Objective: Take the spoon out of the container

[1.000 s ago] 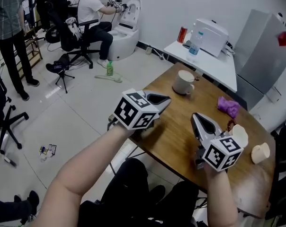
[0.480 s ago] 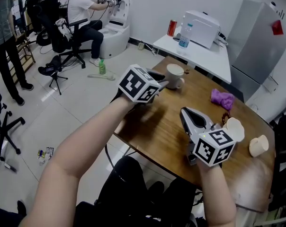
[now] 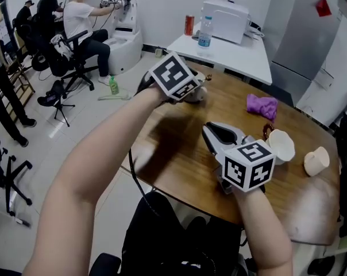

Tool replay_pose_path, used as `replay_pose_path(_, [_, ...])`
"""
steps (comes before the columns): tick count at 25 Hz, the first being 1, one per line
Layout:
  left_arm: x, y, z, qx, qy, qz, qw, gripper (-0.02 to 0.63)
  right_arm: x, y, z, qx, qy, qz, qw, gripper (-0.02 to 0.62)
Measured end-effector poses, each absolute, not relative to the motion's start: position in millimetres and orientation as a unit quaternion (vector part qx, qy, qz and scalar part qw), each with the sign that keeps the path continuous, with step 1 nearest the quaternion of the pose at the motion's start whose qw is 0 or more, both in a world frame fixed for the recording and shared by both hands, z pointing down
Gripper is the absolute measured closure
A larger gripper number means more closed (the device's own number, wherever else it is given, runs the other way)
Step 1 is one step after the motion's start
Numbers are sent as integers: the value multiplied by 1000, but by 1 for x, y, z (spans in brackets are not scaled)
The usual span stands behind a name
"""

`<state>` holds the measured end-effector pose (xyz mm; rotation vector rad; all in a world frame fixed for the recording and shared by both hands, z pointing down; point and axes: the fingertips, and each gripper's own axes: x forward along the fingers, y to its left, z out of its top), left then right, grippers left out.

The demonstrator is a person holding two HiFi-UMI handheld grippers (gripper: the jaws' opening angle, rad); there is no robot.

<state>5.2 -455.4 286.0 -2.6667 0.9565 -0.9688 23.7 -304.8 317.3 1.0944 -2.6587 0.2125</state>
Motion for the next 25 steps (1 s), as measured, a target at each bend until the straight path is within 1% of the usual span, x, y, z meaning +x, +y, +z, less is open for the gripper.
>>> replay_pose_path(6, [27,-475,289,-875,279,-387,79,462,19,-307,314,371,-918,74,122,551])
replay_pose_path(11, [36,-492,298,-851,255,-450,89,428,14,-307,314,363,-920,71,127,540])
replay_pose_path(16, [42,-499,309,-841,248,-474,78,417,17,-305,311,356,-924,70,118,538])
replay_pose_path(19, [43,-505,316,-830,259,-487,87,422,17,-304,310,352,-927,70,111,538])
replay_pose_path(20, [42,-507,316,-826,267,-488,94,433,16,-303,310,351,-927,70,110,538])
replay_pose_path(22, [38,-510,313,-820,285,-484,111,534,15,-302,311,349,-928,70,108,538])
replay_pose_path(23, [38,-511,310,-819,291,-480,118,549,15,-302,312,348,-929,70,107,538])
replay_pose_path(25, [38,-511,304,-821,297,-471,125,554,16,-302,312,348,-929,71,107,538])
